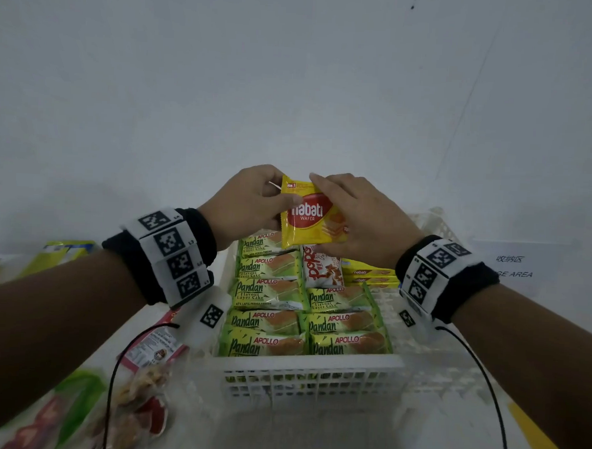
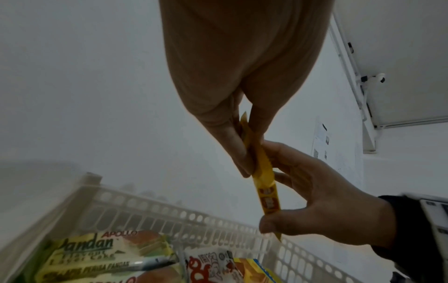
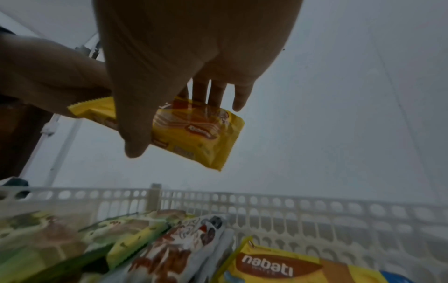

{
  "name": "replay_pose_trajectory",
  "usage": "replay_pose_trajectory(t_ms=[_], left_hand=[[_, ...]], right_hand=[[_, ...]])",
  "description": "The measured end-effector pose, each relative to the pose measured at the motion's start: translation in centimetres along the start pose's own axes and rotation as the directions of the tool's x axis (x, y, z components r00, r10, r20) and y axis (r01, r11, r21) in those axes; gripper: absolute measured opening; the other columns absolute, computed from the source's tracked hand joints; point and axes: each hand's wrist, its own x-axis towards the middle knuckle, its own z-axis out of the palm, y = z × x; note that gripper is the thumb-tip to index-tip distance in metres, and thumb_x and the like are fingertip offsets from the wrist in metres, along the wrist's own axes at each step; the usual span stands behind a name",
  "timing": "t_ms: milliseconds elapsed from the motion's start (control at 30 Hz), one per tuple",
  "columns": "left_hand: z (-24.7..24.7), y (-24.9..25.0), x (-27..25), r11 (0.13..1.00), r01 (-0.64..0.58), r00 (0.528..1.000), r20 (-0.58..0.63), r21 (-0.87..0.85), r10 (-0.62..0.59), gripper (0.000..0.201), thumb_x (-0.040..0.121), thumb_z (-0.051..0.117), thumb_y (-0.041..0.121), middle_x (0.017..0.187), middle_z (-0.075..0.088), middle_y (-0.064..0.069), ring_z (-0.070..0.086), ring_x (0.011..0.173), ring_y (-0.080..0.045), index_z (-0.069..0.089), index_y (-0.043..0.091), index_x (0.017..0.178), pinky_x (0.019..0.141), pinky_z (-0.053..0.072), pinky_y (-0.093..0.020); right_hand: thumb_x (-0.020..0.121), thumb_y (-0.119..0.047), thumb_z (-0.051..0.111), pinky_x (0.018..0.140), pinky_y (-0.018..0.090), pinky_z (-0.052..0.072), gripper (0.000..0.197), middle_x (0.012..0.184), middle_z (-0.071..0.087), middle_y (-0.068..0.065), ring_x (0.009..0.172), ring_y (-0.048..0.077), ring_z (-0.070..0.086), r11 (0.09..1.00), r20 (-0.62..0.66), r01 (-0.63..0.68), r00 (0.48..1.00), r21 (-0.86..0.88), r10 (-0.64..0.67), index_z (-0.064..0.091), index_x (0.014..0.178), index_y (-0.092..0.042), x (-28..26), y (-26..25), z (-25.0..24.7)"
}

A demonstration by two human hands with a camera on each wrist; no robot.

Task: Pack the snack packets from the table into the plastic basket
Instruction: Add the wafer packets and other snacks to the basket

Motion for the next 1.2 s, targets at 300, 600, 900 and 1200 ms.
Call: replay_pose_trajectory(t_ms=[300,600,900,1200], left_hand=[[-2.6,-3.3,-0.3,0.797,-0.044,0.999,0.008,0.602,0.049,0.059,0.096,0.059,0.052,0.138,0.052,0.001,0.053,0.120,-0.014,0.043,0.024,0.145,0.095,0.045,-0.030],[-3.5,-9.9,-1.3,0.740,0.175,0.981,-0.048,0.649,-0.190,0.076,0.101,0.045,0.056,0.159,0.033,-0.018,0.035,0.144,-0.031,0.021,0.013,0.159,0.113,0.032,-0.041],[-1.7,-11.8,-1.3,0.891,0.242,0.970,-0.070,0.385,-0.233,0.079,0.107,0.042,0.040,0.170,0.001,-0.004,0.008,0.156,-0.020,-0.007,0.010,0.161,0.123,0.012,-0.035],[-2.3,-12.9,-1.2,0.881,0.242,0.970,-0.073,0.407,-0.233,0.067,0.102,0.033,0.023,0.169,0.011,-0.003,0.014,0.155,-0.019,0.003,0.013,0.161,0.127,0.017,-0.044]], right_hand=[[0.081,-0.054,0.079,0.111,0.032,0.034,0.106,0.155,0.037,0.002,0.137,0.021,0.035,0.991,0.129,-0.104,0.985,-0.080,0.113,0.018,0.162,-0.024,-0.9,1.5,0.4],[0.075,-0.054,0.084,0.106,0.037,0.039,0.104,0.152,0.040,0.002,0.135,0.024,0.039,0.941,0.327,-0.307,0.883,-0.140,0.337,0.026,0.156,-0.023,-3.4,6.2,1.4],[0.073,-0.060,0.081,0.108,0.044,0.043,0.104,0.147,0.040,0.000,0.133,0.024,0.042,0.915,0.480,-0.350,0.779,-0.201,0.403,0.028,0.156,-0.026,-4.4,8.0,2.8],[0.082,-0.052,0.077,0.108,0.042,0.039,0.075,0.150,0.036,-0.002,0.135,0.024,0.036,0.922,0.471,-0.329,0.793,-0.202,0.386,0.044,0.148,-0.037,-3.7,7.8,3.4]])
